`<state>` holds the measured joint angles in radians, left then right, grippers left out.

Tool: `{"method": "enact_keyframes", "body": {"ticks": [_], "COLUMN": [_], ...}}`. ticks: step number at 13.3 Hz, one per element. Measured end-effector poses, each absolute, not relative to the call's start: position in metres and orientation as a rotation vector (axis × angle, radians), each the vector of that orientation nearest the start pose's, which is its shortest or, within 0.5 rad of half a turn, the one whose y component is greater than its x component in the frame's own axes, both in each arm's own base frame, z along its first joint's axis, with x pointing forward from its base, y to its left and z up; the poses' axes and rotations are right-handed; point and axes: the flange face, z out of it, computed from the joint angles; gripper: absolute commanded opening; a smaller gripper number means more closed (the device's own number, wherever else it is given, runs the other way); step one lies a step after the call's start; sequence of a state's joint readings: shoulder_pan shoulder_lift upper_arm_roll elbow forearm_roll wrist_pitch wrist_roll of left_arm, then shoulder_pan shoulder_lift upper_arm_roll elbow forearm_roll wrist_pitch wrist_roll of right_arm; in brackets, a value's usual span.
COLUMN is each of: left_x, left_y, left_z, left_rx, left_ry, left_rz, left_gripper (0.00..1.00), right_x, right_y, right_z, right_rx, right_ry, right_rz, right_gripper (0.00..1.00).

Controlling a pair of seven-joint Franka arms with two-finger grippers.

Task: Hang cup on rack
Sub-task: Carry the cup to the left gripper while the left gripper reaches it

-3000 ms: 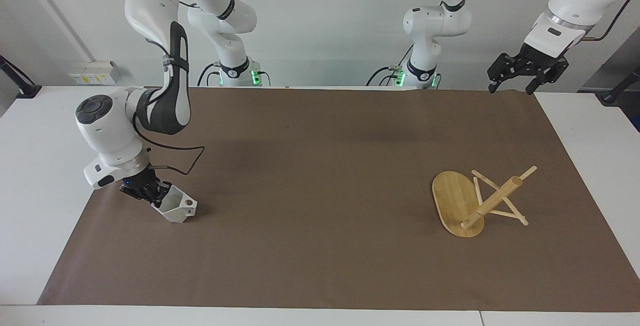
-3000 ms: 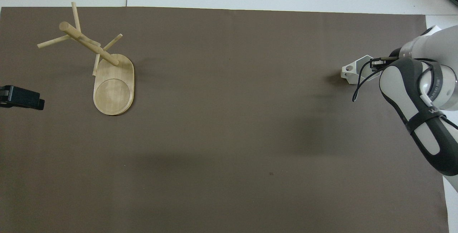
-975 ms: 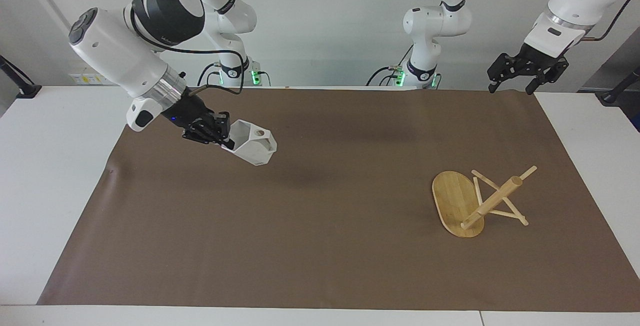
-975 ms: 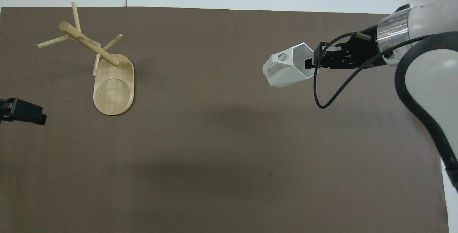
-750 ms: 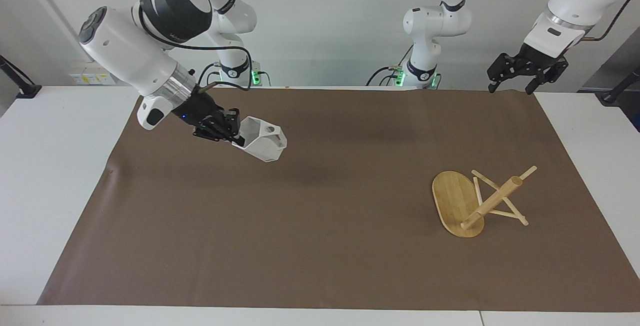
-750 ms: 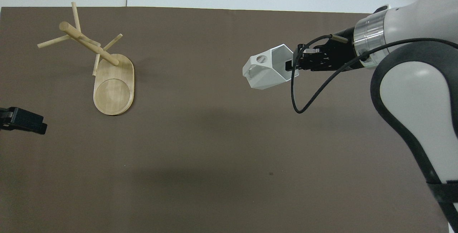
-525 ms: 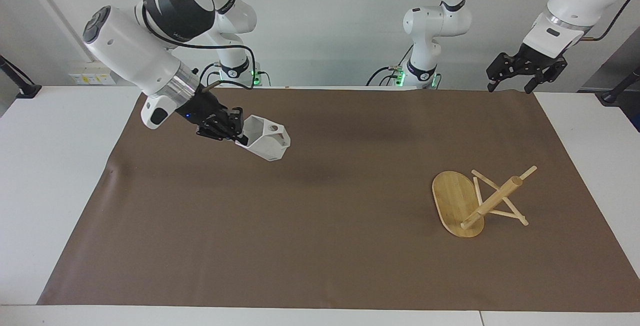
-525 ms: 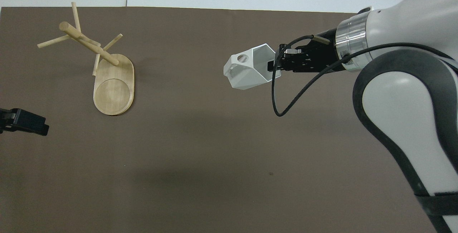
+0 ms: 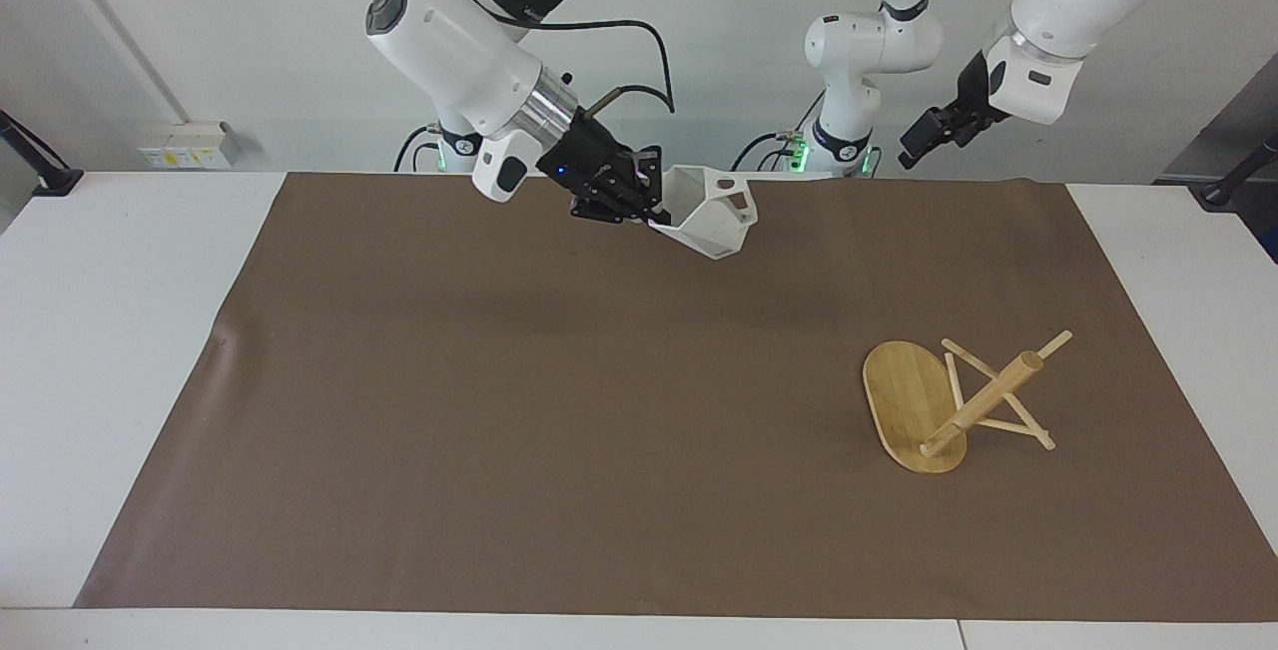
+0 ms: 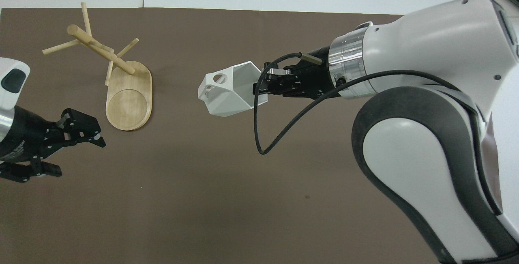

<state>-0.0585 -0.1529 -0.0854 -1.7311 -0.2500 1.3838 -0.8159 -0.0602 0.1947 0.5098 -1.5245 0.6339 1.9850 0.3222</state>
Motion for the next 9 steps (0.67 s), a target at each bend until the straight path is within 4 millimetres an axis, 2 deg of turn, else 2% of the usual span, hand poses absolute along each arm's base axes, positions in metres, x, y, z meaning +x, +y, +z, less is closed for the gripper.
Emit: {"method": "enact_keyframes", "body": {"ticks": [2, 4, 6, 9], "left_x": [0.464, 0.463, 0.467, 0.479], "left_y": [-0.101, -0.082, -0.070, -0.071], "left_z": [0.603, 0.597, 0.597, 0.597], "left_rx": [-2.982, -2.880, -2.743, -2.570], "left_ry": [-1.378, -1.719, -2.034, -2.414], "left_rz": [0.583, 0.687, 0.763, 0.899], "left_gripper": [1.00, 1.00, 1.00, 1.00], "right_x": [0.569, 0.562, 0.556, 0.552], "right_y": [0.303, 0.322, 0.337, 0.354], "right_z": [0.606, 0.610, 0.611, 0.609], "right_rx": [-2.354, -2.329, -2.306, -2.263], "right_ry": [0.083, 0.115, 0.148, 0.209], "right_rz": [0.010, -0.006, -0.018, -0.066], "right_gripper": [0.00, 0.00, 0.00, 0.00]}}
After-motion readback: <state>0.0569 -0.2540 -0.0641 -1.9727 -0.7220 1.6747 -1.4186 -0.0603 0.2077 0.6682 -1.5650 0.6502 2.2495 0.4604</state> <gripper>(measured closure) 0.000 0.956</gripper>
